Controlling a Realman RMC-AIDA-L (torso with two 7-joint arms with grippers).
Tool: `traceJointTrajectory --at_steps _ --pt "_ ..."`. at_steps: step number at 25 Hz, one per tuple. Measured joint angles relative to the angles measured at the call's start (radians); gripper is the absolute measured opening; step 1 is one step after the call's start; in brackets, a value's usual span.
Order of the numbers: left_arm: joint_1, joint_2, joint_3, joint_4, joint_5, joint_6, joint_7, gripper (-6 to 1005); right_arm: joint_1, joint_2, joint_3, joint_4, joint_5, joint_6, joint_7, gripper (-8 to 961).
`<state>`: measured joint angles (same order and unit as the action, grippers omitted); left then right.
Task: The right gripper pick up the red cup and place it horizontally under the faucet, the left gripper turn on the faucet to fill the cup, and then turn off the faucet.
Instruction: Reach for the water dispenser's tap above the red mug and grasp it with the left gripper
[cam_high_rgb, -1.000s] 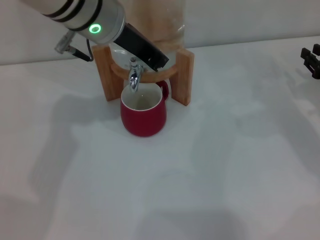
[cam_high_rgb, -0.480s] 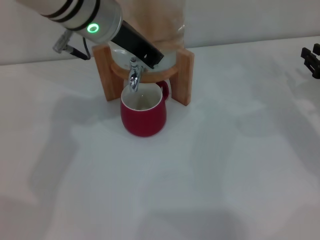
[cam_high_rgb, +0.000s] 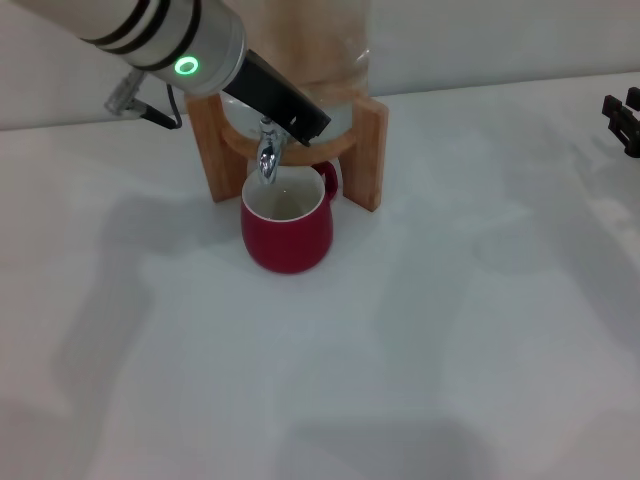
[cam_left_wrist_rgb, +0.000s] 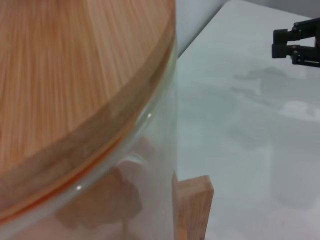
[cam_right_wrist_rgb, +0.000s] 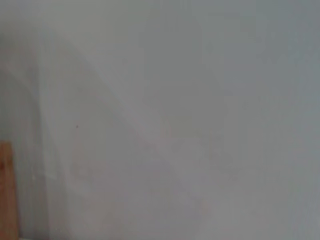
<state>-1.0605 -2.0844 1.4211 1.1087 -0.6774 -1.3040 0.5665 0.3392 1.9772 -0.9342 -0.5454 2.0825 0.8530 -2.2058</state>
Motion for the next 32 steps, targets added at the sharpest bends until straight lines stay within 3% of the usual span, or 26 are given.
traceJointTrajectory --at_steps 16,32 --pt "0.007 0.002 -0.007 0.007 0.033 0.044 -0.005 41 0.001 -0.002 0.000 0.001 0.001 -0.010 0.000 305" --pt "0.008 0.002 -0.010 -0.005 0.020 0.004 -0.012 41 0.001 -0.002 0.000 0.001 -0.001 -0.011 0.000 305"
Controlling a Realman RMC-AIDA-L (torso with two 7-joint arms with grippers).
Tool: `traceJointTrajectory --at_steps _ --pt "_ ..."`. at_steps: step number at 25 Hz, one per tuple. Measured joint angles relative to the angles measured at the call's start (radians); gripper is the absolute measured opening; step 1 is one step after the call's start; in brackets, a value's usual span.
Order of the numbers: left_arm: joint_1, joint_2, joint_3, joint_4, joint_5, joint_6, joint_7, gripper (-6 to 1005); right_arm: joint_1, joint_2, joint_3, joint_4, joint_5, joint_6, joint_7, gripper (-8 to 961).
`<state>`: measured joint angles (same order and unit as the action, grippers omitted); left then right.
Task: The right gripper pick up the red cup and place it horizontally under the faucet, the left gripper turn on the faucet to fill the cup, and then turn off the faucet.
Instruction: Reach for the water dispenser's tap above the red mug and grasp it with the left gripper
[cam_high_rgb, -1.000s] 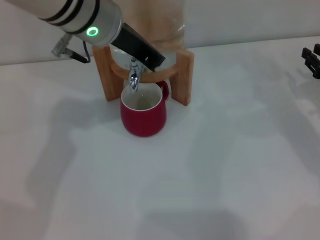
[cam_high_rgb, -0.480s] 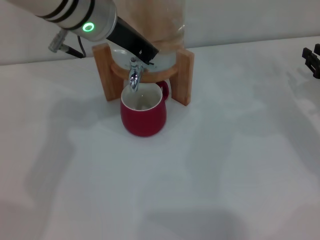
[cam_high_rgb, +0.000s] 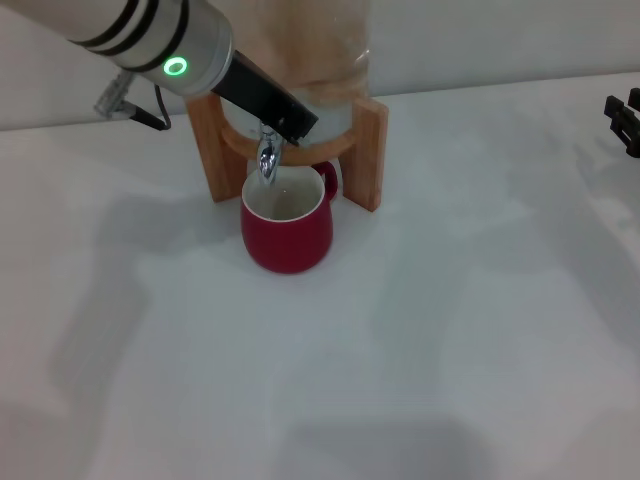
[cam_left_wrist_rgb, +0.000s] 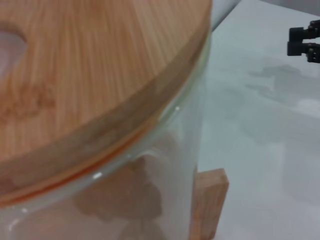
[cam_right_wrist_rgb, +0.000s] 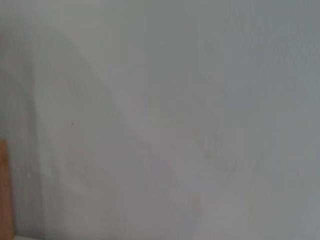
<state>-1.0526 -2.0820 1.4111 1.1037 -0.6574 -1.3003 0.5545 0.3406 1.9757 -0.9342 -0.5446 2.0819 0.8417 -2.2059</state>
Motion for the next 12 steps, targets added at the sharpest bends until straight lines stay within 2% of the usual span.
traceJointTrajectory --at_steps 12 --pt "0.001 -0.001 0.006 0.018 -0.025 -0.024 -0.007 41 0.000 0.000 0.000 0.000 0.000 0.000 0.001 305"
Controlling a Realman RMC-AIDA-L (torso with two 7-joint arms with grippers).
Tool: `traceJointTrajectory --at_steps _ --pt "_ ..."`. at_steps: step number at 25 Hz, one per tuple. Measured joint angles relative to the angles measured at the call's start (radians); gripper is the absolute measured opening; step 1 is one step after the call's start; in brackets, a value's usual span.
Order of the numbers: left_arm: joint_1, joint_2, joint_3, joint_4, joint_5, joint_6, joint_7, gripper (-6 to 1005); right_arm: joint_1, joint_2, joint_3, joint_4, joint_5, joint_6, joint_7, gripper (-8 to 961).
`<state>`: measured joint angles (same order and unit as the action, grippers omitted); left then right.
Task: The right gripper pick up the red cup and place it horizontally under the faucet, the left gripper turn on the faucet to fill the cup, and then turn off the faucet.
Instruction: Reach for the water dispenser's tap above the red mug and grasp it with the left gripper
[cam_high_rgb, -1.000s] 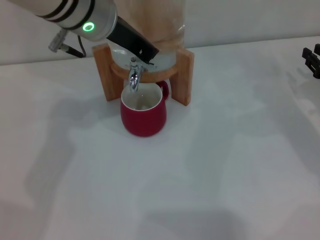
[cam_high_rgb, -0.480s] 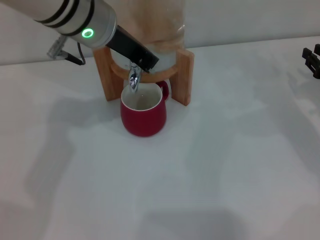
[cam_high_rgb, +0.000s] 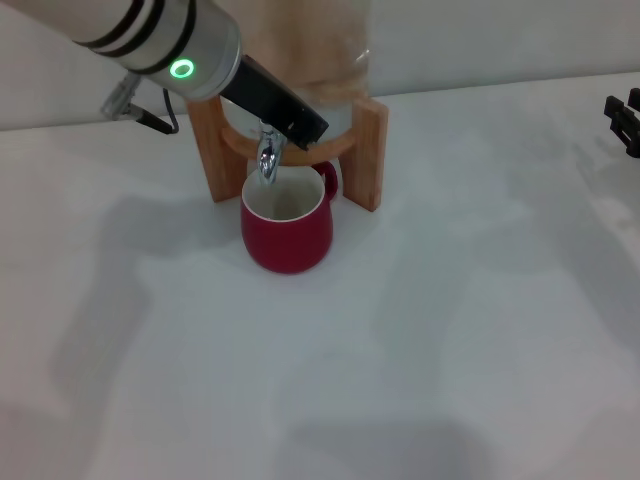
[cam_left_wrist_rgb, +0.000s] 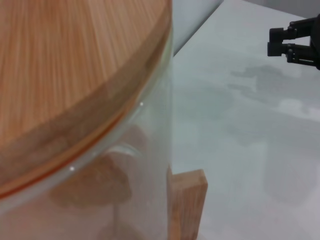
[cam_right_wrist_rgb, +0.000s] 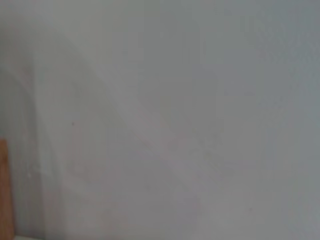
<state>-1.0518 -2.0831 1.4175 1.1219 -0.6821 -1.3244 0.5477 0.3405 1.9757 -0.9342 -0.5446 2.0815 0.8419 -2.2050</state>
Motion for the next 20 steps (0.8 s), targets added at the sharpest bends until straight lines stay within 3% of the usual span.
traceJointTrajectory --at_steps 20 --pt "-0.001 0.005 -0.005 -0.012 0.024 0.066 0.034 41 0.000 0.000 0.000 0.003 0.000 -0.006 0.000 305"
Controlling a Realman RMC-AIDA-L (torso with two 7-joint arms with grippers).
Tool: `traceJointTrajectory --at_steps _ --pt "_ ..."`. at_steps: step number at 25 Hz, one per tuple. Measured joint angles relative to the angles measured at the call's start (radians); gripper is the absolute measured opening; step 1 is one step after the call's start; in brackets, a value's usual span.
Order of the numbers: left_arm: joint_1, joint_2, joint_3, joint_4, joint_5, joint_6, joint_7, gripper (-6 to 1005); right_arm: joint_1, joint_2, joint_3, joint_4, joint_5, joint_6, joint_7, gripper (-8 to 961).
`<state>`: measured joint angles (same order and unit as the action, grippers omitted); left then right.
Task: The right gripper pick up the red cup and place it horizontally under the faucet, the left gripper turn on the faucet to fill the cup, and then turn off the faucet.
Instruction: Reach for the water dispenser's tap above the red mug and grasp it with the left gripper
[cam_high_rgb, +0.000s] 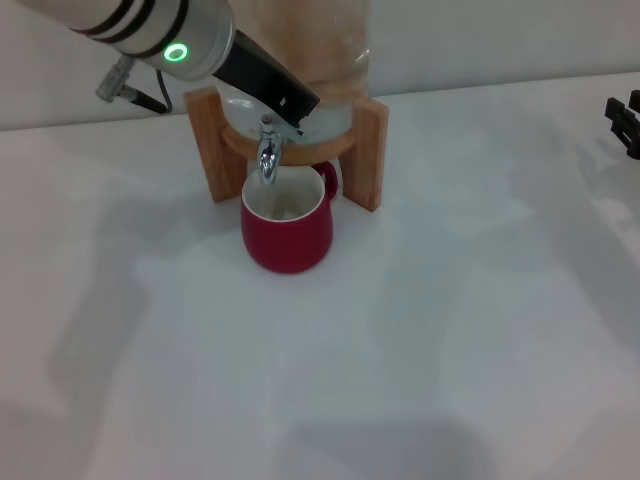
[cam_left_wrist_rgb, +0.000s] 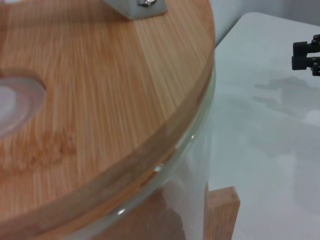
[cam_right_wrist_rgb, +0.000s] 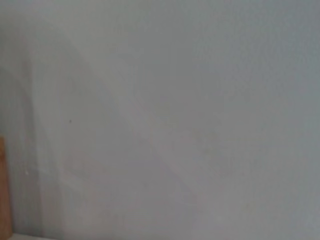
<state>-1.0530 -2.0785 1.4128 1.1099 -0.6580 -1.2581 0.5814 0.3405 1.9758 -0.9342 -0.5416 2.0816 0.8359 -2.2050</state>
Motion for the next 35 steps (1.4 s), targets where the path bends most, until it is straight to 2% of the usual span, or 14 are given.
traceJointTrajectory --at_steps 35 --pt "0.006 -0.006 0.009 0.008 -0.034 -0.077 -0.003 42 0.014 -0.003 0.000 0.009 0.000 -0.020 -0.001 305"
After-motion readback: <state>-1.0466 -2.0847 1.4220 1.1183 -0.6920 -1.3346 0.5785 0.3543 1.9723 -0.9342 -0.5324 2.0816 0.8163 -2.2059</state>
